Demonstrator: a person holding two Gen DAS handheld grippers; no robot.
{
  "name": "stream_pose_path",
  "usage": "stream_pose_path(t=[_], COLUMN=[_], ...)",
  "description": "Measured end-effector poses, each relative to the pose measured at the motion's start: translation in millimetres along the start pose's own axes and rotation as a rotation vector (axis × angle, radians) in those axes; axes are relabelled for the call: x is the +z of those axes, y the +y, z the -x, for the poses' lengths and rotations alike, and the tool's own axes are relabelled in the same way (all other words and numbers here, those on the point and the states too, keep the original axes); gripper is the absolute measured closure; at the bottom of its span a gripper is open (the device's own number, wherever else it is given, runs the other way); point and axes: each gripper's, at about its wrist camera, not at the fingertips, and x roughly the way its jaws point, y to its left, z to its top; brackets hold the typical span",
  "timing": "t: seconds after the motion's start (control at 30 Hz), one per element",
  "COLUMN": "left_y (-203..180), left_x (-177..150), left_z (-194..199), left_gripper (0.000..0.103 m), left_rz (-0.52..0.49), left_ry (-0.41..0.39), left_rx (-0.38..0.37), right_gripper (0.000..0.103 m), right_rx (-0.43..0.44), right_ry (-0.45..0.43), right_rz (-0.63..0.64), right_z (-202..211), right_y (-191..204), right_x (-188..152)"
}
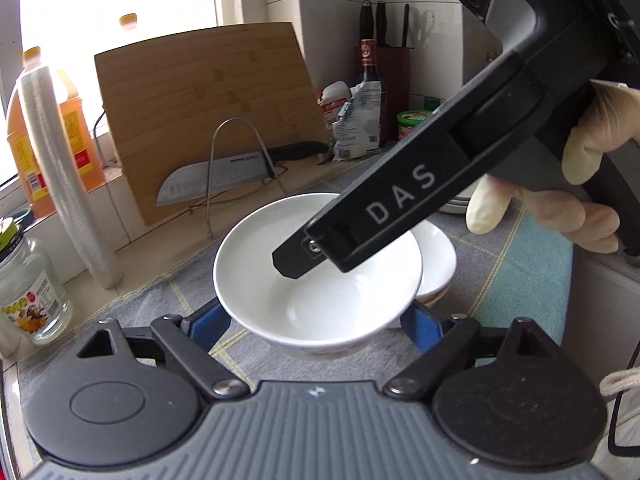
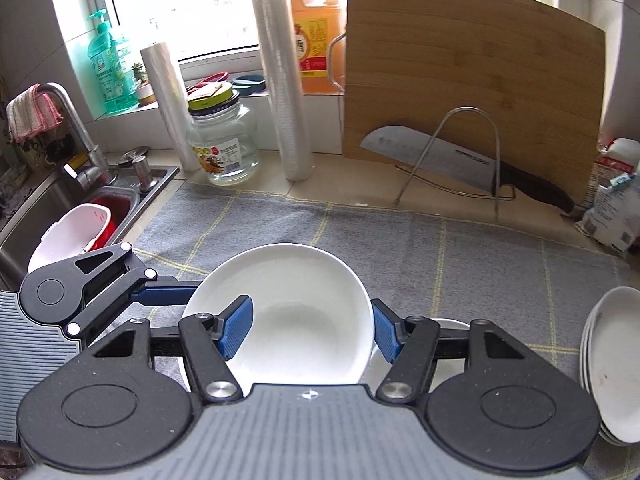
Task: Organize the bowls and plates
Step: 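Lift the bowl with the right tool and carry it over the nested bowls, then lower the bowl into the nested bowls and open the right tool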
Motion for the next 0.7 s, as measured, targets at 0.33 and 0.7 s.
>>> stream_pose_path(t=[0.33, 0.7], left_y=[-30, -39], left_x=[28, 26], left_z=[-37, -67], left_gripper=[0.012, 0.012], left_rz=[-0.071, -0.08], left_ry=[-0.041, 0.018], left_rx=[-0.102, -0.127], right_gripper=[0.034, 0.034], right_rx=[-0.129, -0.127], right_ry=[-0.034, 0.011], right_rz=[-0.094, -0.165], right_z=[26, 3], right_y=[-54, -84], right_x=[-17, -31])
